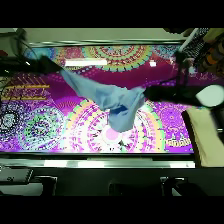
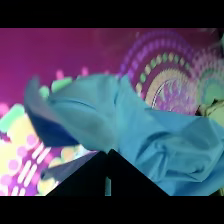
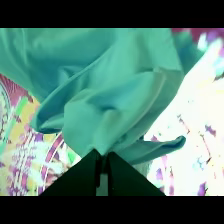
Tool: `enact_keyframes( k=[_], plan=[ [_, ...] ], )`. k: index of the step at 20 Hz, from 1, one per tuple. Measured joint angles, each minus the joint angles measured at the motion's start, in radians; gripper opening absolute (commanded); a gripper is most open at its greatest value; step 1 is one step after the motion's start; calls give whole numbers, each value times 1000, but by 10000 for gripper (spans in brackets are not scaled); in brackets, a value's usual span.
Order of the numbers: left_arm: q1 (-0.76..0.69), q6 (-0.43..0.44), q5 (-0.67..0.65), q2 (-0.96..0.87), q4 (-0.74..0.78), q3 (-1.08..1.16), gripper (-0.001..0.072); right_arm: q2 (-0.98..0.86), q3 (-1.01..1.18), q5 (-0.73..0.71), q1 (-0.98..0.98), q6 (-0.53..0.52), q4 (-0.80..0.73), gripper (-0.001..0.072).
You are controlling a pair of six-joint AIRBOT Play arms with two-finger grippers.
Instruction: Fold the clothes and pants, and hang the long-sleeved shirts on hangers.
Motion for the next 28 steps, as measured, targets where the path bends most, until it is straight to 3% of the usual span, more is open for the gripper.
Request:
enact_keyframes(
  k=[4, 8, 12, 15, 18, 22, 25, 28],
  plan=[
    [27, -116, 27, 225, 102, 149, 14, 91, 265, 56, 0, 13, -152, 43],
    [36, -267, 45, 452, 310, 192, 14, 233, 392, 95, 0, 40, -250, 43],
    [39, -410, 53, 607, 560, 193, 14, 355, 428, 91, 0, 147, -360, 43],
    [39, -459, 56, 638, 666, 159, 14, 360, 434, 119, 0, 244, -393, 43],
    [39, -467, 74, 584, 703, 99, 13, 270, 418, 223, 0, 318, -408, 43],
    [19, -430, 205, 360, 693, 50, 14, 51, 341, 319, 0, 366, -410, 43],
    [-29, -414, 338, 137, 682, 39, 14, -145, 274, 282, 0, 424, -409, 43],
    [-89, -409, 462, -78, 675, 34, 15, -348, 242, 145, 1, 515, -399, 43]
  ],
)
